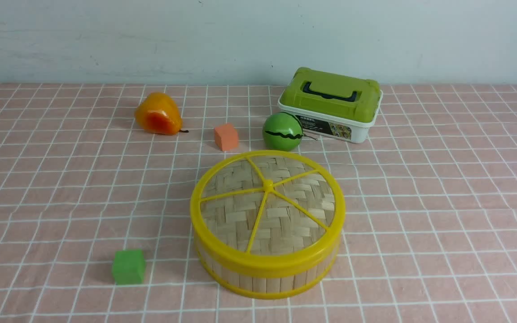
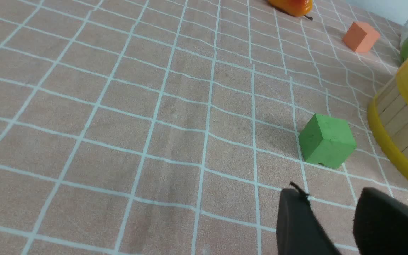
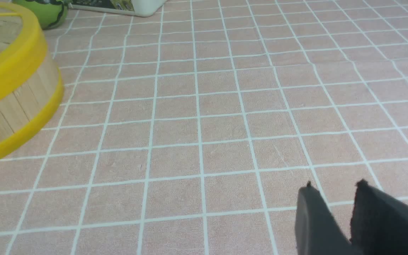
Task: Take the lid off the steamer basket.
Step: Use the right arm to lift the lid of the steamer
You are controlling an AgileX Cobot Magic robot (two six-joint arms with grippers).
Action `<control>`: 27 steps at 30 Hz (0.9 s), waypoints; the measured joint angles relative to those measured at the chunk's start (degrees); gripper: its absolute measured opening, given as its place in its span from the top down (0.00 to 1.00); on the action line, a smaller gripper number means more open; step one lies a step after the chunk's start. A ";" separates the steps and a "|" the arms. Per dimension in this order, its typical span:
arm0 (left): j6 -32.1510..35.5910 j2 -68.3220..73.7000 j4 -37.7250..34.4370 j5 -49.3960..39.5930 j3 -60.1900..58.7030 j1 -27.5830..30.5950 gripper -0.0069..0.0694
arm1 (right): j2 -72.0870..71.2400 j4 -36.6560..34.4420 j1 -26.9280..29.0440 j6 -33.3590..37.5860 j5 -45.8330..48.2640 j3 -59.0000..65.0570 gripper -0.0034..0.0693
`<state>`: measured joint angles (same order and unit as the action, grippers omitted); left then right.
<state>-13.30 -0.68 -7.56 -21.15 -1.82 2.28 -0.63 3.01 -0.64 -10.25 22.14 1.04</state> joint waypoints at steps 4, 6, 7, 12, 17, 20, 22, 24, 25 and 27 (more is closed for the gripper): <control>0.00 0.00 0.00 0.00 0.00 0.00 0.60 | 0.00 0.00 0.00 0.00 0.00 0.00 0.74; 0.00 0.00 0.00 0.00 0.00 0.00 0.60 | 0.00 0.00 0.00 0.00 0.00 0.00 0.74; 0.00 0.00 0.00 0.00 0.00 0.00 0.60 | 0.00 0.00 0.00 0.00 0.00 0.00 0.74; 0.00 0.00 0.00 0.00 0.00 0.00 0.60 | 0.00 0.00 0.00 0.00 0.00 0.00 0.73; 0.00 0.00 0.00 0.00 0.00 0.00 0.60 | 0.00 0.00 0.00 0.00 0.00 0.00 0.72; 0.00 0.00 0.00 0.00 0.00 0.00 0.60 | 0.00 0.00 0.00 0.00 0.00 0.00 0.72; 0.00 0.00 0.00 0.00 0.00 0.00 0.60 | 0.00 0.00 0.00 0.00 0.00 0.00 0.72; 0.00 0.00 0.00 0.00 0.00 0.00 0.60 | 0.00 0.00 0.00 0.00 0.00 0.00 0.72; 0.00 0.00 0.00 0.00 0.00 0.00 0.60 | 0.00 0.00 0.00 0.00 0.00 0.00 0.72; 0.00 0.00 0.00 0.00 0.00 0.00 0.60 | 0.00 0.00 0.00 0.00 0.00 0.00 0.72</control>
<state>-13.30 -0.68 -7.56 -21.15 -1.82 2.28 -0.63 3.01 -0.64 -10.25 22.14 1.04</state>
